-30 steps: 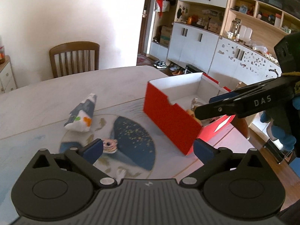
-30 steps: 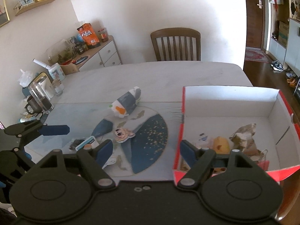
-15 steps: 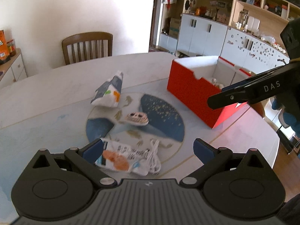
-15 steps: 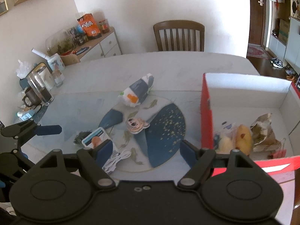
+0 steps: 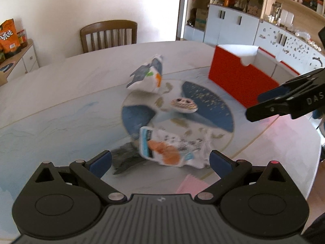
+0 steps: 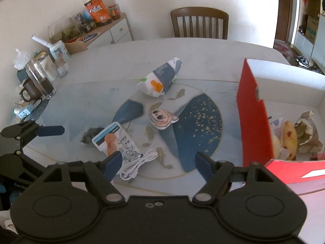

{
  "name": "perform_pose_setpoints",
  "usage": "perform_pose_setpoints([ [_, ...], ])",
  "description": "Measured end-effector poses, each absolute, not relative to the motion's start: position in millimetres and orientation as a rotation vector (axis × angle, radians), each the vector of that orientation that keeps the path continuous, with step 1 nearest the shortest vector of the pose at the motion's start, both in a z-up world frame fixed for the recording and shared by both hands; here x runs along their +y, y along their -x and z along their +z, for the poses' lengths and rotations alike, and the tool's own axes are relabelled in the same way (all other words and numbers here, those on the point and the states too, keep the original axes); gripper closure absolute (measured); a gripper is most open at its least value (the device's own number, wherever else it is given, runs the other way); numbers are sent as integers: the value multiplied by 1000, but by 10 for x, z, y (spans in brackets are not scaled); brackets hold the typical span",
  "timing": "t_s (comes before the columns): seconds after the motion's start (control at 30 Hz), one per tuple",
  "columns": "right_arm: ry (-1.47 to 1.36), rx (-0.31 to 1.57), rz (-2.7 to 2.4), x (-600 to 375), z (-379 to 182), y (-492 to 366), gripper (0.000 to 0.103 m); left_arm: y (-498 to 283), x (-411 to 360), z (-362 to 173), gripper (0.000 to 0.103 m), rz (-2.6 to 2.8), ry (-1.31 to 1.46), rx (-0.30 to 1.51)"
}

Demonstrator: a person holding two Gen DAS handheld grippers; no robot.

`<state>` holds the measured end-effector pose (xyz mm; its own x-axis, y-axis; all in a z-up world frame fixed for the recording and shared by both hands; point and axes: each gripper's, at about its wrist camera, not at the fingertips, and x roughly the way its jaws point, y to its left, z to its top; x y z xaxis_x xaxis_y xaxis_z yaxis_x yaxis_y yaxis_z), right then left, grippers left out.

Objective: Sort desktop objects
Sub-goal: 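Move both tools back toward the remaining items on the table, then grasp the black mesh bag with the left tool while the right tool grasps the white cable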

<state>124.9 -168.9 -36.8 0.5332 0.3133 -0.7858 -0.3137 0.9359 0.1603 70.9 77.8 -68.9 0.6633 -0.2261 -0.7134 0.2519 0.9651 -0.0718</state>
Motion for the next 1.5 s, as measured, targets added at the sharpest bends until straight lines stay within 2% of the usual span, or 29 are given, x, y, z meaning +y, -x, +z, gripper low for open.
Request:
perform_pose_setpoints([
  [0.57, 76, 984, 320, -1341, -793, -1437, 25, -1028, 1059, -1113, 0, -212, -116, 868],
  [1.13, 143, 1027, 257, -1190, -1090, -1595, 28, -1171, 1017, -1219, 0, -235, -142, 879],
  [1.23, 148, 1035, 262, -1209, -1091, -1589, 32, -1192, 1013, -1221, 1, -239, -132, 879],
  [1.33, 149, 1054, 260, -1248, -1103, -1586, 45, -1206, 1006, -1233, 1, -238, -134, 882],
  [1.5, 135, 1065, 252, -1340, -1102, -1590, 47, -1210, 998, -1243, 3, -243, -133, 878],
])
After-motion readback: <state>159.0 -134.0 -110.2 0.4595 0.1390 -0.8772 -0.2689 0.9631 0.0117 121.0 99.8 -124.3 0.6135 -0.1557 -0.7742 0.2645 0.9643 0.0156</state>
